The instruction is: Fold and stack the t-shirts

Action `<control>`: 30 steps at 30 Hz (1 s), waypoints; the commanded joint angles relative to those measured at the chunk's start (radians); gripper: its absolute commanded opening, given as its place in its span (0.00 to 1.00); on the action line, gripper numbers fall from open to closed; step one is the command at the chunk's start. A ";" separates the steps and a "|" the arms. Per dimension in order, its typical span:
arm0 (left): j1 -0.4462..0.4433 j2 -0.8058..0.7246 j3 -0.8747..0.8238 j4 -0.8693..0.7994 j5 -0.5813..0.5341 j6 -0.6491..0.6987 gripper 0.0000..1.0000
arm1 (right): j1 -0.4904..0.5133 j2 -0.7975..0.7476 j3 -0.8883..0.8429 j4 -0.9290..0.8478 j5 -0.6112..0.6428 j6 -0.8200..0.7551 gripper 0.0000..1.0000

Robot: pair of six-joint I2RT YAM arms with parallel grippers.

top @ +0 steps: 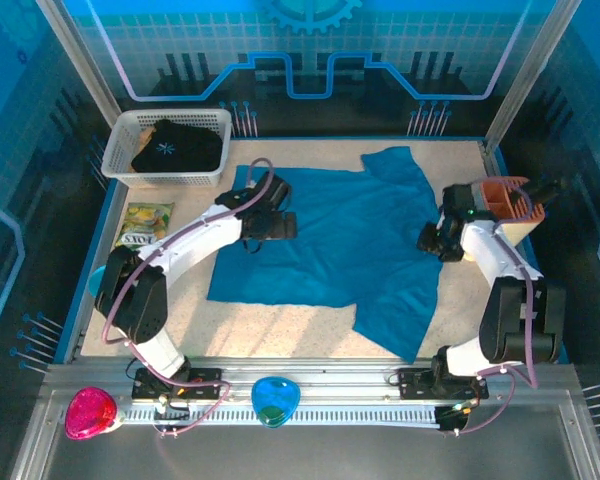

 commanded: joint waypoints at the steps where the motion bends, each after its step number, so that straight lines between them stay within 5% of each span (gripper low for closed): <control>1: 0.056 -0.021 -0.137 0.009 0.064 -0.056 0.94 | 0.011 -0.033 -0.102 0.053 -0.031 0.058 0.41; 12: 0.105 -0.042 -0.248 0.064 0.068 -0.089 0.94 | -0.007 0.140 -0.153 0.141 0.025 0.203 0.31; 24: 0.172 -0.051 -0.302 0.092 0.071 -0.092 0.94 | -0.010 0.053 -0.196 0.158 0.088 0.273 0.30; 30: 0.175 0.036 -0.296 0.146 0.069 -0.091 0.92 | -0.010 0.114 -0.136 0.187 0.061 0.253 0.19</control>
